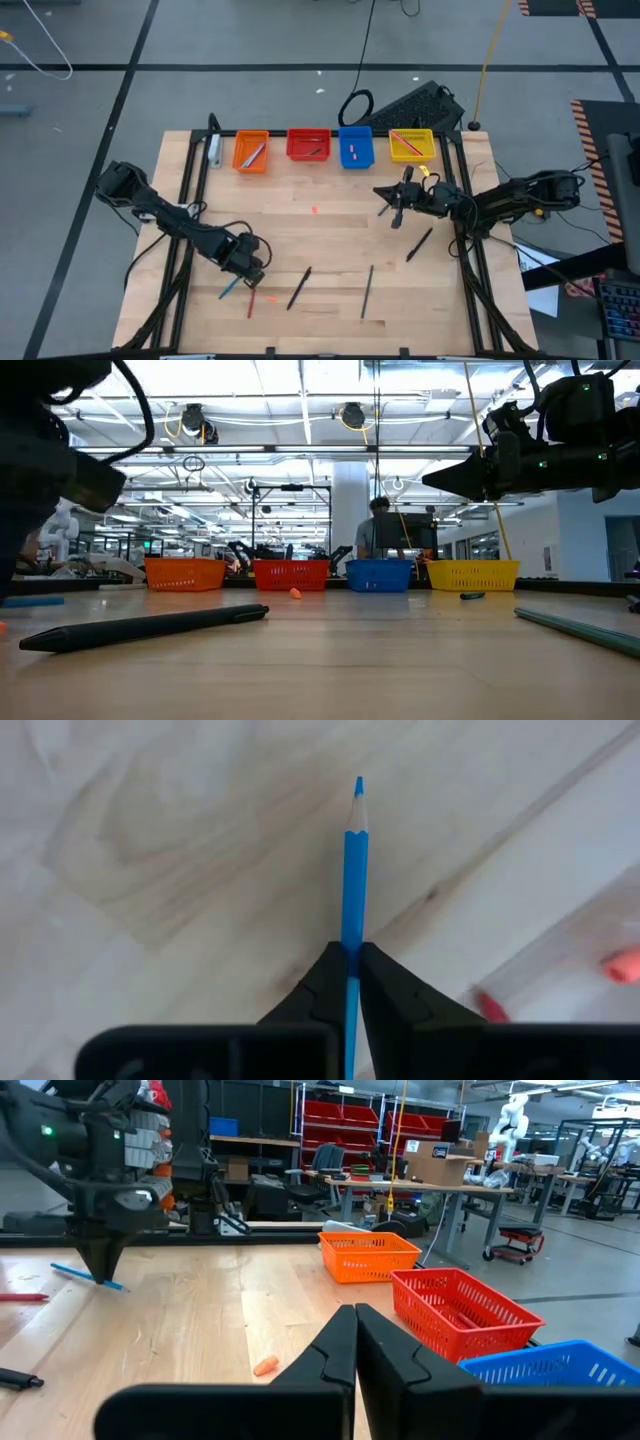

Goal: Sort crayons/erasers/pens/pencils in bins
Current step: Put the blue pencil into the yellow basket

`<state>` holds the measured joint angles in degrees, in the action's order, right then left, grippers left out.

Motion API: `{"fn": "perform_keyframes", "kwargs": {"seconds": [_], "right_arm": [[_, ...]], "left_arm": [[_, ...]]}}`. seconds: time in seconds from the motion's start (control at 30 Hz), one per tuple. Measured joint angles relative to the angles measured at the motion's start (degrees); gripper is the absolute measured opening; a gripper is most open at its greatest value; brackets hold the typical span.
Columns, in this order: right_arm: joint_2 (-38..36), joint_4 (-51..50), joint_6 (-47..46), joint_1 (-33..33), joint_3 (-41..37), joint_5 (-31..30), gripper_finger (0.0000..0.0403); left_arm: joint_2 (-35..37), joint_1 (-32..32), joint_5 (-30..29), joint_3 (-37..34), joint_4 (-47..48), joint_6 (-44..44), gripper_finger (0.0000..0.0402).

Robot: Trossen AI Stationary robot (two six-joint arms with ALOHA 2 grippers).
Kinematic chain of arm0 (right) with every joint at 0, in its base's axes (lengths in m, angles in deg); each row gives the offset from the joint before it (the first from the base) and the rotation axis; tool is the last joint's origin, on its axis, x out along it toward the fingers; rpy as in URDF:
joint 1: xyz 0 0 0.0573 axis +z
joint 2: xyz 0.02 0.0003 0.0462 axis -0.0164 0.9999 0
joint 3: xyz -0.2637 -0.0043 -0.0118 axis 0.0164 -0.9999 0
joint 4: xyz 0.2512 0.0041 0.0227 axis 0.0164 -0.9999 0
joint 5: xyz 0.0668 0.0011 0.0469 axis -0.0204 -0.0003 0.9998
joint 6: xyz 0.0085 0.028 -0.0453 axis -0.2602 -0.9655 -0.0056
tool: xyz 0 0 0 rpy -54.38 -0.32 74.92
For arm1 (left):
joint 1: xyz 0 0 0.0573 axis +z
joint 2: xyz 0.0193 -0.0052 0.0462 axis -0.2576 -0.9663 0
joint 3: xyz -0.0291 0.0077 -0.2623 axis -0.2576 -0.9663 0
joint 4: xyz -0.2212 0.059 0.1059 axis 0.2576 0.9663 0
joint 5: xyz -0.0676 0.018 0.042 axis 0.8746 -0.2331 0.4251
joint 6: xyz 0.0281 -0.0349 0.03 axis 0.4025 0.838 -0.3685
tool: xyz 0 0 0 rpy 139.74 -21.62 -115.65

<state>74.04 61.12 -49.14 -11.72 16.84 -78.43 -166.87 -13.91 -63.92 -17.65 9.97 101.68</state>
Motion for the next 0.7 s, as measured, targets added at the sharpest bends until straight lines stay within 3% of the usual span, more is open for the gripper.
{"fn": "perform_keyframes", "kwargs": {"seconds": [0.3,0.5,0.7], "right_arm": [[0.00,-0.43,0.00,-0.01,0.00,0.00,0.0000],[0.00,-0.44,0.00,-0.01,0.00,0.01,0.0000],[0.00,-0.46,0.00,-0.01,0.00,0.01,0.0000]], "left_arm": [[2.90,1.72,-6.52,0.02,-1.88,-3.71,0.0003],[2.88,4.78,-7.06,0.09,-4.82,-9.22,0.0003],[2.90,5.26,0.67,0.11,-4.95,-13.05,0.0028]]}}
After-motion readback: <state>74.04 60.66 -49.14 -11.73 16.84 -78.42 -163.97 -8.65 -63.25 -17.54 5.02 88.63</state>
